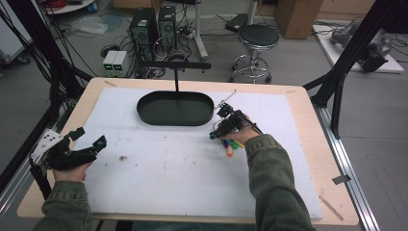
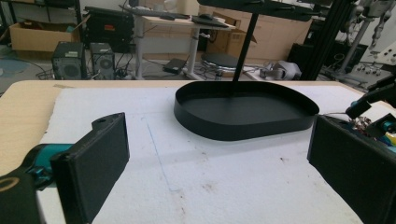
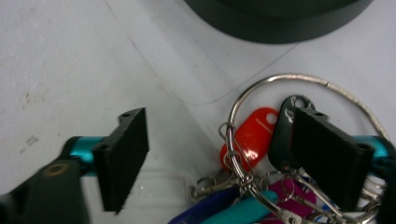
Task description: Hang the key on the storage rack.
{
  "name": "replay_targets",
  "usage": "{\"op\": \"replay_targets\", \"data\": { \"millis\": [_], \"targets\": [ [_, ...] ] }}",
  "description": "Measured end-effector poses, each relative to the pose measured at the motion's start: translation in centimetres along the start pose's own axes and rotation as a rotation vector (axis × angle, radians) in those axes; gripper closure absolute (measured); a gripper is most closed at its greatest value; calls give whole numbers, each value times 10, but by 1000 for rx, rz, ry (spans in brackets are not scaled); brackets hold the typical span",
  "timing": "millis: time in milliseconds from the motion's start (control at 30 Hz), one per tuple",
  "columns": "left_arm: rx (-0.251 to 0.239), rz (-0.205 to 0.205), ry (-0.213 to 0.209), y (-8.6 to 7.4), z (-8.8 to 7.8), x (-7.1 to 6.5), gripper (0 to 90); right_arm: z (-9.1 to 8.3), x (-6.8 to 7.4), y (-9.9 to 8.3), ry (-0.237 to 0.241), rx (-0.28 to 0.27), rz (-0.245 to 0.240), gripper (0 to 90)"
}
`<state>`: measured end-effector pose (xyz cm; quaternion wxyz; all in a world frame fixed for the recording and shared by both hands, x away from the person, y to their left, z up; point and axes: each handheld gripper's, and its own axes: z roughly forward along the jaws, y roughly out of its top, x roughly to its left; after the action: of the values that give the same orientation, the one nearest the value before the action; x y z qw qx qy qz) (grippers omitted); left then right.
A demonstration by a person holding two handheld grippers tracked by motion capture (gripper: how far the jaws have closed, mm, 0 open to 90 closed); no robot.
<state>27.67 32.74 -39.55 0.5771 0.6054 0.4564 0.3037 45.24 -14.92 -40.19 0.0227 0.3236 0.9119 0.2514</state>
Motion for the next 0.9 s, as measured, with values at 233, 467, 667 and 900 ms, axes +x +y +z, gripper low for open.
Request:
{"op": "replay_targets", "data": {
  "millis": [233,467,667,900],
  "targets": [
    [-3,0,-2,0,0,0,60,1,-3,-2,-2,47,-3,500],
    [-3,-2,-3,0,0,0,60,7,-4,-1,-42,72,-26,784],
    [-3,-1,-4,0,0,0,59,5,-2,-1,-36,65,-24,820],
    [-3,-5,-6,0,0,0,60,-2,-3,-1,-48,32,-22,823]
  ]
}}
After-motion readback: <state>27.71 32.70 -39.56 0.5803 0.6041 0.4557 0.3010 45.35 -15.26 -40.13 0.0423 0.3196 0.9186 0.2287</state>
